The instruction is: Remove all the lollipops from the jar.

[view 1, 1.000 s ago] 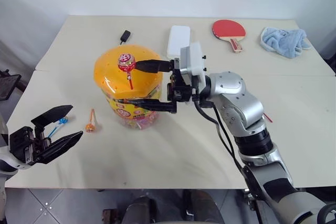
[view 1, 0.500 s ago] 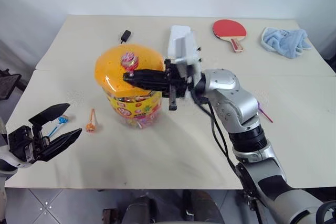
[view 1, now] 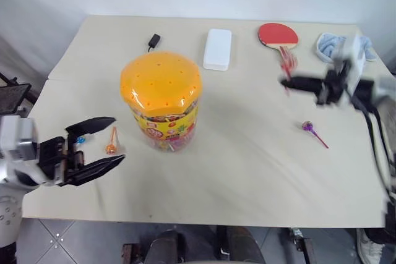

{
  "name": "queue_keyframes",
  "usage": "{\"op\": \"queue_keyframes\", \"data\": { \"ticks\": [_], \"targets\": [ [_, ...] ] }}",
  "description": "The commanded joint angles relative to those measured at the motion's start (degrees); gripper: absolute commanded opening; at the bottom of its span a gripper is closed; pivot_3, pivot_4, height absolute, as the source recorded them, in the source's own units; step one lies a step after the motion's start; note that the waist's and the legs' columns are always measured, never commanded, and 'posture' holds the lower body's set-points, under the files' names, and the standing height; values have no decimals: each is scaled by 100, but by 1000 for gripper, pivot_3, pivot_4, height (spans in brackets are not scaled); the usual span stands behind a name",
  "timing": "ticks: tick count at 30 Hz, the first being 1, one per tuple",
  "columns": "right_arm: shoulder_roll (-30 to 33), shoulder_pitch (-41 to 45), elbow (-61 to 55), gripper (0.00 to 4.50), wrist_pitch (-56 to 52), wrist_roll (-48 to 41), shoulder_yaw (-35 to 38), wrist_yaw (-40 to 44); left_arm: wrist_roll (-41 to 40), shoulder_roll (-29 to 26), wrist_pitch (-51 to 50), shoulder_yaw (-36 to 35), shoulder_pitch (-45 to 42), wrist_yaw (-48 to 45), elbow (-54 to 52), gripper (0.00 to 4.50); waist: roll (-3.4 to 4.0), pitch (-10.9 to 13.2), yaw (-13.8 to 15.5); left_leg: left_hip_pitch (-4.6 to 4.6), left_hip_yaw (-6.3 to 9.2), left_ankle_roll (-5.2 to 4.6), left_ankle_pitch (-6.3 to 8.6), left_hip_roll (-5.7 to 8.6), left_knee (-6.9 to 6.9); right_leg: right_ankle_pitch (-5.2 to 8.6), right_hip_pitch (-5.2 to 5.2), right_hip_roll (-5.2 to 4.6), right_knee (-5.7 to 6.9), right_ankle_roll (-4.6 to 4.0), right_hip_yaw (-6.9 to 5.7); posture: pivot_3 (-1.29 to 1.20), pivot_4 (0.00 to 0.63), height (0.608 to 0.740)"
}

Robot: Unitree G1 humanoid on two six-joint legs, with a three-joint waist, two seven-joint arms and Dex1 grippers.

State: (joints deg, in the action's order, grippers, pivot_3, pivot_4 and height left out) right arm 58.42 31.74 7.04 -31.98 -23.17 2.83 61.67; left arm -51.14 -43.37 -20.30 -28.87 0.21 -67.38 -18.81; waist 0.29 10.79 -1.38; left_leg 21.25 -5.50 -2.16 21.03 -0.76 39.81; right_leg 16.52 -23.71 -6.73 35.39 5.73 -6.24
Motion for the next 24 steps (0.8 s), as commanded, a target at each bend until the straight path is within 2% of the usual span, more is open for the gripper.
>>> {"op": "queue_keyframes", "data": {
  "ticks": [1, 5, 12, 15, 18, 22, 24],
  "targets": [
    [457, -928, -515, 27, -105, 323, 301, -106, 146, -54, 155, 151, -8, -163, -126, 4500, 11, 6, -31, -3, -6, 1, 0, -3, 1, 0, -1, 5, 1, 0, 2, 0, 150, 740],
    [466, -2119, -721, 27, -47, 573, 765, -540, 260, -72, 195, 215, -9, -336, 169, 4500, 19, 11, -46, -28, -40, 12, -8, -17, 6, -1, -1, 21, 19, 2, 13, 0, 150, 740],
    [46, -2194, -284, 27, 162, 889, 702, -1134, 646, -199, 394, 497, 18, -759, 448, 4500, 19, 11, -12, -53, -40, 16, -8, -15, 11, 1, 9, 11, 15, -2, 36, 0, 150, 740],
    [11, -2115, -109, 694, 293, 1009, 615, -1115, 636, -254, 354, 502, -86, -828, 500, 4500, 19, 10, -11, -43, -33, 17, -7, -15, 10, 1, 6, 10, 15, -3, 29, 0, 150, 740],
    [50, -2125, -38, 1653, 350, 963, 687, -965, 632, -338, 327, 470, -89, -870, 514, 4500, 19, 10, -10, -32, -24, 16, -7, -15, 14, 1, 5, 11, 16, -3, 20, 0, 150, 740],
    [93, -2274, 14, 2925, 879, 741, 1071, -526, 713, -430, 258, 402, 10, -722, 514, 4500, 19, 11, -9, -26, -17, 15, -8, -15, 14, 1, 6, 11, 16, -3, 13, 0, 150, 740],
    [36, -2382, -57, 3579, 1304, 330, 1463, 0, 769, -460, 215, 337, 37, -542, 554, 4500, 22, 12, -5, -21, -15, 15, -8, -15, 14, 1, 5, 12, 16, -2, 11, 0, 150, 740]
  ]
}}
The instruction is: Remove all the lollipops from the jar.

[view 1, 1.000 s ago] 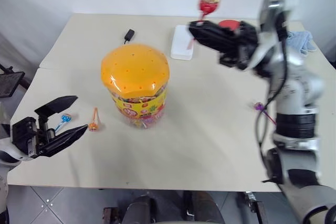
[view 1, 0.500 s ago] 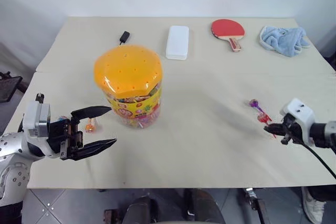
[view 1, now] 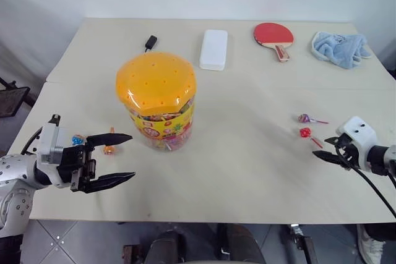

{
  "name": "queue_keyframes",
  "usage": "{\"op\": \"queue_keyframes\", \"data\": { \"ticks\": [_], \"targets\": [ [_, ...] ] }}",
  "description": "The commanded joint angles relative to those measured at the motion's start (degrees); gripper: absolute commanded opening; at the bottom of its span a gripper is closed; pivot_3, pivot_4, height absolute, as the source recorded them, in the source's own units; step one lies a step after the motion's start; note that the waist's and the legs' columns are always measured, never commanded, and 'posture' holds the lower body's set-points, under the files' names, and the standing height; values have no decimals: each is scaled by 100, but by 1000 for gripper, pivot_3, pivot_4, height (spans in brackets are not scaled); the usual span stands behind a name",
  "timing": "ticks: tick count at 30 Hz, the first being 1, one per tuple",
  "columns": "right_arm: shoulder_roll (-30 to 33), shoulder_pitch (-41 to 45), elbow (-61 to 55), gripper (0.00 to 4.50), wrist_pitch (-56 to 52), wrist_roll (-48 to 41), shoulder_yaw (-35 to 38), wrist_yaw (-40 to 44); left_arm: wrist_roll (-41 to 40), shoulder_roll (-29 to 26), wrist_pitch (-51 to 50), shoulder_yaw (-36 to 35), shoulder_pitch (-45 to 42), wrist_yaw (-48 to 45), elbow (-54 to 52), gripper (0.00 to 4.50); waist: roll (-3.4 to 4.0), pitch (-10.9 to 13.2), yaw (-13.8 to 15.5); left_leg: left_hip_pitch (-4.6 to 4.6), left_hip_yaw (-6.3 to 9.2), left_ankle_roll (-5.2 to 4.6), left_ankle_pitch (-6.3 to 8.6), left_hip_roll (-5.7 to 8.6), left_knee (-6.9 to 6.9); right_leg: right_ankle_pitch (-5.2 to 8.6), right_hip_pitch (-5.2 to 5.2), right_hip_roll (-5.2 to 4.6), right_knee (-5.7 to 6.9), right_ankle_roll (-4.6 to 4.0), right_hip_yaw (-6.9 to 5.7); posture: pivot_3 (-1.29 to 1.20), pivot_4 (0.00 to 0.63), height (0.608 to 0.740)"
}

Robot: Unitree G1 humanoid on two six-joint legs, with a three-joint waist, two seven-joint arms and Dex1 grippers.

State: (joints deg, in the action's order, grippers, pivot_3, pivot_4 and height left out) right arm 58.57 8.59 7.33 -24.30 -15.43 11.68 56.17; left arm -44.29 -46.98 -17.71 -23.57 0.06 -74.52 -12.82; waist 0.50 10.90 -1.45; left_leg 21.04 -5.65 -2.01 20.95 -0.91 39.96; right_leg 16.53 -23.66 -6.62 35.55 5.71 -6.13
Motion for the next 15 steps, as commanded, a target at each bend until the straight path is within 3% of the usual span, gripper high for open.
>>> {"op": "queue_keyframes", "data": {
  "ticks": [1, 3, 9, 15],
  "targets": [
    [-68, -99, -148, 3959, 837, -866, 858, 1086, 137, -118, -17, -244, 72, 234, 4, 4500, 2, 1, 4, 0, 0, -1, 0, 0, 0, -1, 0, 1, 0, 2, 0, 0, 150, 740],
    [-286, -67, -164, 4451, 1334, -1417, 1260, 1687, 216, -173, -60, -340, 133, 372, 103, 4500, 1, 1, 8, 0, 1, -3, -1, 1, 0, -2, 2, 2, -1, 4, -1, 0, 150, 740],
    [-866, -189, -967, 4451, 1560, -2025, 1201, 2013, 948, -148, 394, -626, 550, 828, 379, 4500, 1, 1, 0, -7, 11, -4, 0, 0, -2, -2, 12, 1, -2, 4, -6, 0, 150, 740],
    [-1742, -955, -1902, 4451, 2249, -1732, 742, 1732, 1314, 237, 864, -979, 1359, 1250, 139, 4500, 0, 1, 12, -4, 16, -3, 2, 0, -3, -2, 10, -7, -4, 4, -7, 0, 150, 740]
  ]
}}
